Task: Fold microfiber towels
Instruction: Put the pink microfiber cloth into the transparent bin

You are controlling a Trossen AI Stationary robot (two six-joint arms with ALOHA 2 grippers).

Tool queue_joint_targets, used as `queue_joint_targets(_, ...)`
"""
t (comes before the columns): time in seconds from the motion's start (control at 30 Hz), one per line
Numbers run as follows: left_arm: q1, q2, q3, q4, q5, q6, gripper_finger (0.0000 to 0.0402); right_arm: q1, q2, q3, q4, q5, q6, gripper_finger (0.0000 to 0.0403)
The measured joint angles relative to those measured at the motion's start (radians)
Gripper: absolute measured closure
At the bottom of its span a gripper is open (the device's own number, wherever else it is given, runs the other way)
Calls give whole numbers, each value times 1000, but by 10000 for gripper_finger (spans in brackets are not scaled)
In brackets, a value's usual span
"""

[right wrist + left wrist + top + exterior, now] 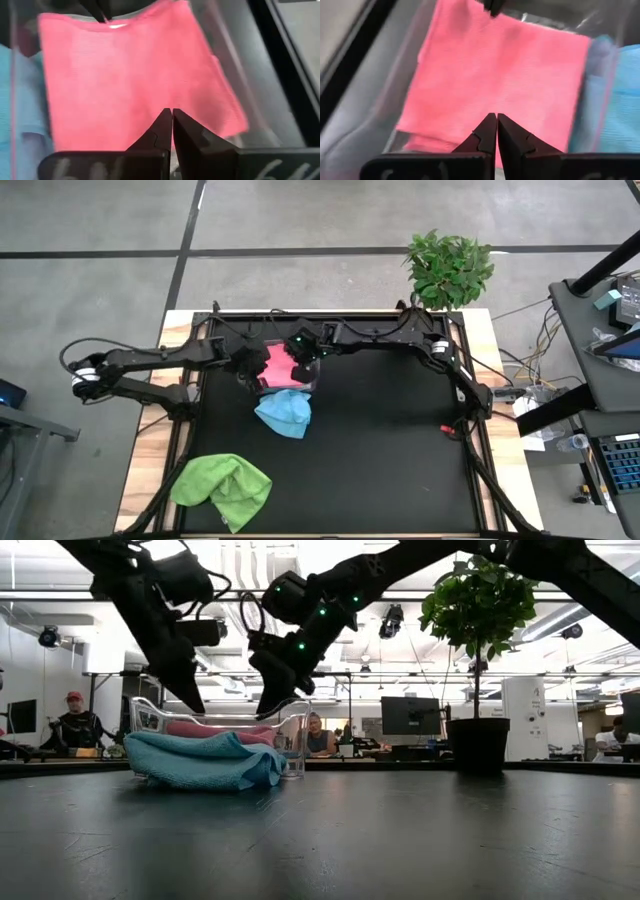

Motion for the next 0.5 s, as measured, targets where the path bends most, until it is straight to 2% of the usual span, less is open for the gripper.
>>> queue_joint_targets(0.27,-1,36,-48,33,50,-15,401,25,13,-12,0,-2,9,394)
queue_joint_targets(0.5,-2,94,-55,38,45,-13,402,21,13,-21,3,4,8,394)
